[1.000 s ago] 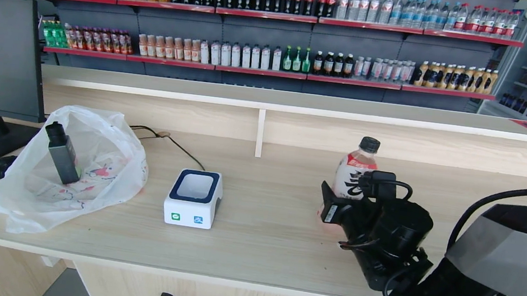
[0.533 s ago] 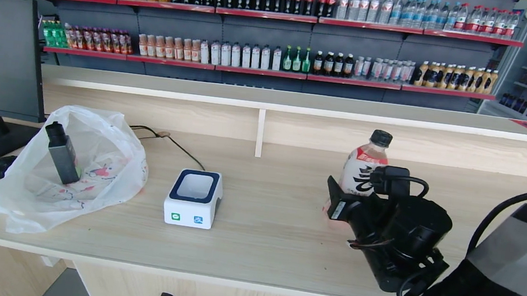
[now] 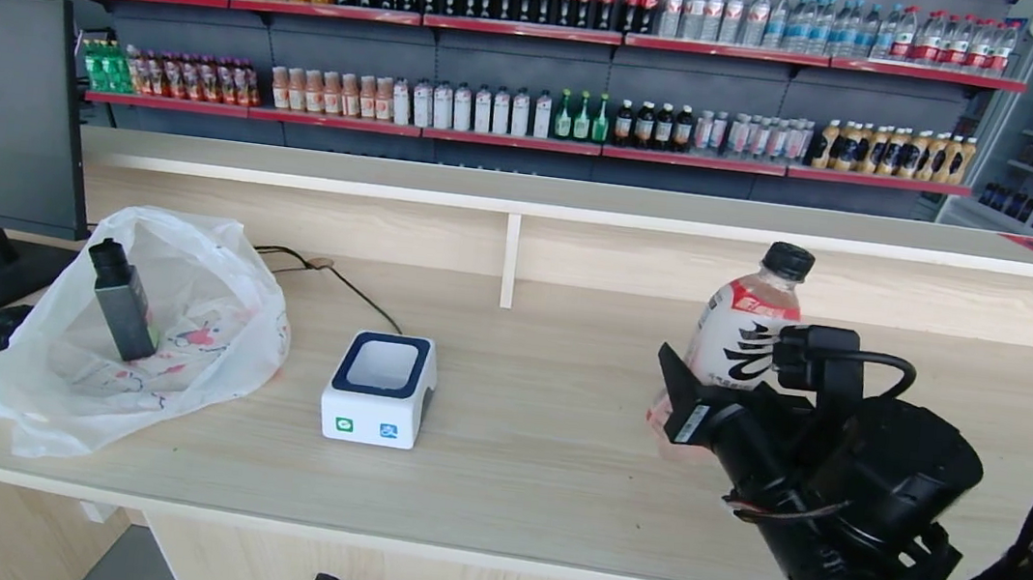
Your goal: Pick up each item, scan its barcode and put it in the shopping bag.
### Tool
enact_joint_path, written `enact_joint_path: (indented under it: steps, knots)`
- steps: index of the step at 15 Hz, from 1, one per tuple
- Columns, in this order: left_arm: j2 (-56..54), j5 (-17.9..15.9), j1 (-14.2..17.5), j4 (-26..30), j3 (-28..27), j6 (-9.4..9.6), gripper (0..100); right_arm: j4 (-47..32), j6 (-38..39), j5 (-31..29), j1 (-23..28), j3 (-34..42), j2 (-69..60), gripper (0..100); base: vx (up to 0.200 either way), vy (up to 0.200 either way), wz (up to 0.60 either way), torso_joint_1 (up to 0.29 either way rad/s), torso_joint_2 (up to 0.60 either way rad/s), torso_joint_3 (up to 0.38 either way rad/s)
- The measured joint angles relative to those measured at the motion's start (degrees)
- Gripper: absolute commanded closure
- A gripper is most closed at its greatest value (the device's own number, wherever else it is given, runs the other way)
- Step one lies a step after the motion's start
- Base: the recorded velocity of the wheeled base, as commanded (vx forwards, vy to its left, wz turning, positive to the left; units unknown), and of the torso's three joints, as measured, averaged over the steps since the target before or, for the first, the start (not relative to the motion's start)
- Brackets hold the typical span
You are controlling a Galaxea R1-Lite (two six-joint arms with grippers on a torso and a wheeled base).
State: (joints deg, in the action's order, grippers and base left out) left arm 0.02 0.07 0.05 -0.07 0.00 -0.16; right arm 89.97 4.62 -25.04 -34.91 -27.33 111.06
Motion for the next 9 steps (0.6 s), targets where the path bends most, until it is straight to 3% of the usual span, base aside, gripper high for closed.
enact_joint_path:
  steps: [9]
  knots:
    - [0.0, 0.0, 0.0, 0.0, 0.0, 0.0, 0, 0.0, -2.1, 1.2, -5.4, 15.9, -16.8, 100, 0.0, 0.0, 0.0, 0.0, 0.0, 0.0]
